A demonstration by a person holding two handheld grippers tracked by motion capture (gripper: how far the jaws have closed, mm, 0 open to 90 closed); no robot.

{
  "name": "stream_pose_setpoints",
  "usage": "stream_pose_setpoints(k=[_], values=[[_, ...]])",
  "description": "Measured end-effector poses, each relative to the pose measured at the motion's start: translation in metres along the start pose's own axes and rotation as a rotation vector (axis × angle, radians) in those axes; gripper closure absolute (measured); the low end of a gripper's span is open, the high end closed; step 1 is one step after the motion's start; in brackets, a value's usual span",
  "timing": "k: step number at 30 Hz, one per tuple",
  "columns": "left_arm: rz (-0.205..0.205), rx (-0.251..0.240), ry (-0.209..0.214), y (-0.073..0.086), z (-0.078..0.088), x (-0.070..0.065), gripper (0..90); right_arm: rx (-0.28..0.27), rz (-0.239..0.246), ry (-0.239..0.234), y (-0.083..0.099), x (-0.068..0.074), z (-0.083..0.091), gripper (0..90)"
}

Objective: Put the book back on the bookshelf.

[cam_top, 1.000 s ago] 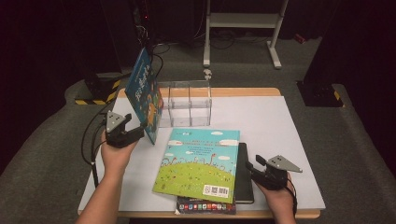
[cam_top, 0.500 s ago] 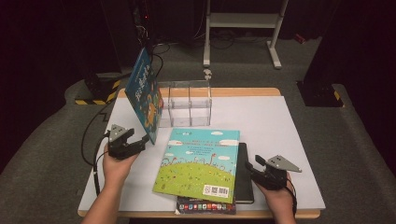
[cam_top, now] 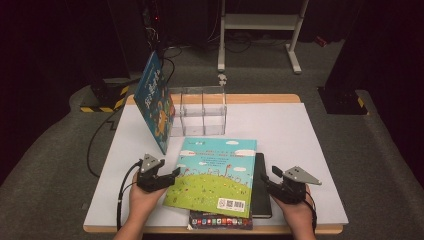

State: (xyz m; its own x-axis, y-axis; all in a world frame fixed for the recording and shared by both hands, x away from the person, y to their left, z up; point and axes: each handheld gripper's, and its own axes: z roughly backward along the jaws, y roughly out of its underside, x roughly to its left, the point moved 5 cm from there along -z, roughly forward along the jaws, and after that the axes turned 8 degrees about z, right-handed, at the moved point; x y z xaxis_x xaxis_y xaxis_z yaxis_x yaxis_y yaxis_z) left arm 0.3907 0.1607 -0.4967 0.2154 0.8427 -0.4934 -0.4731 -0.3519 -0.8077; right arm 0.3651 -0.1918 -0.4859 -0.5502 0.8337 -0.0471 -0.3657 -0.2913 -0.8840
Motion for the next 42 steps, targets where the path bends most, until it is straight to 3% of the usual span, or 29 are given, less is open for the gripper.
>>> stream_pose_setpoints(k=[6,9,12,15,17,26,32,36,42], values=[[-0.006,0.037,0.018,0.013,0.0,-0.002,26.0,-0.013,0.016,-0.001,-0.006,0.006,0.002,46.7],[0.002,0.031,0.03,0.017,0.001,-0.003,26.0,-0.025,0.032,-0.027,-0.013,0.018,0.002,45.6],[-0.012,0.059,0.037,0.023,0.001,-0.004,25.8,-0.025,0.052,-0.05,-0.018,0.03,-0.003,44.8],[0.048,0.078,0.075,0.022,0.003,-0.005,25.5,-0.01,0.069,-0.04,-0.02,0.036,-0.008,44.4],[0.038,0.074,0.088,0.021,0.006,-0.008,24.9,0.007,0.068,-0.035,-0.019,0.038,-0.011,45.4],[0.056,0.067,0.098,0.018,0.007,-0.008,24.8,0.019,0.077,-0.002,-0.015,0.038,-0.011,45.7],[0.085,0.057,0.12,0.013,0.01,-0.008,24.0,0.037,0.051,-0.018,-0.006,0.035,-0.014,47.0],[0.093,0.06,0.126,0.012,0.01,-0.007,22.9,0.039,0.062,-0.013,-0.005,0.035,-0.014,47.2],[0.131,0.072,0.137,0.014,0.007,-0.006,16.0,0.034,0.055,-0.022,-0.004,0.034,-0.014,47.1]])
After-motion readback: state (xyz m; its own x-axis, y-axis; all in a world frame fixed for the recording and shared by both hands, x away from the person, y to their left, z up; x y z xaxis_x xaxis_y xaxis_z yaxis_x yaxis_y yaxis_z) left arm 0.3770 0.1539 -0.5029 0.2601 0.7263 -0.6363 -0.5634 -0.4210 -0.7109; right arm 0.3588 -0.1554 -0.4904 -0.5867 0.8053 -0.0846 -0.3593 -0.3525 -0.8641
